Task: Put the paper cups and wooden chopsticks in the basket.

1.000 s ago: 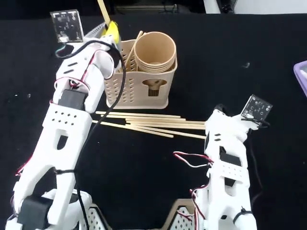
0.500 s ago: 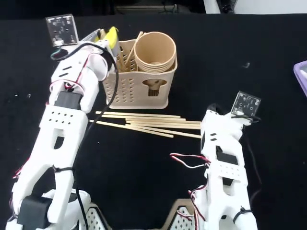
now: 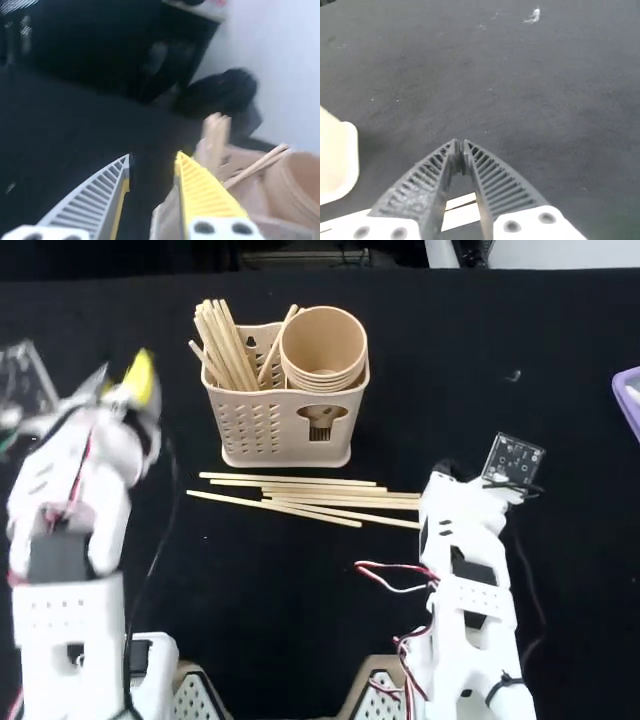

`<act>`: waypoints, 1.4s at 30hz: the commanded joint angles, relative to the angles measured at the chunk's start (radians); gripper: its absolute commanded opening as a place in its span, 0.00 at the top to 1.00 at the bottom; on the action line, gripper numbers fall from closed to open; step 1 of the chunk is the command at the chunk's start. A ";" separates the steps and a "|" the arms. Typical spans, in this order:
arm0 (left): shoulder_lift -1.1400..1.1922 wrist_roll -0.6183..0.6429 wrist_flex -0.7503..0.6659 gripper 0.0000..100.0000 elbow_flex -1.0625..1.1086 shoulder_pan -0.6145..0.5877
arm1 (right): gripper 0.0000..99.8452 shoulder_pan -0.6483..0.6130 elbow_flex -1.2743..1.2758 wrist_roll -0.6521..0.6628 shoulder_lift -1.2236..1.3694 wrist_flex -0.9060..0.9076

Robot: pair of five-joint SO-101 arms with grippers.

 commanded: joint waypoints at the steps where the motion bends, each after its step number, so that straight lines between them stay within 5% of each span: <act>1: -0.238 -0.009 0.103 0.92 0.243 -0.142 | 0.98 0.028 -0.007 0.008 -0.005 -0.017; 7: -0.548 -0.285 0.081 0.93 0.679 -0.203 | 0.98 0.026 -0.067 0.072 -0.012 0.098; 12: -0.815 -0.321 0.110 0.93 0.914 -0.200 | 0.98 0.020 -0.125 0.080 -0.114 0.334; 20: -0.733 -0.318 0.161 0.93 0.915 -0.170 | 0.98 -0.149 -0.134 0.328 -0.381 0.624; 26: -0.726 -0.316 0.160 0.93 0.918 -0.153 | 0.79 -0.173 -0.236 0.339 -0.443 0.804; 42: -0.732 -0.322 0.164 0.93 0.935 -0.145 | 0.83 -0.169 -0.503 0.743 0.156 0.842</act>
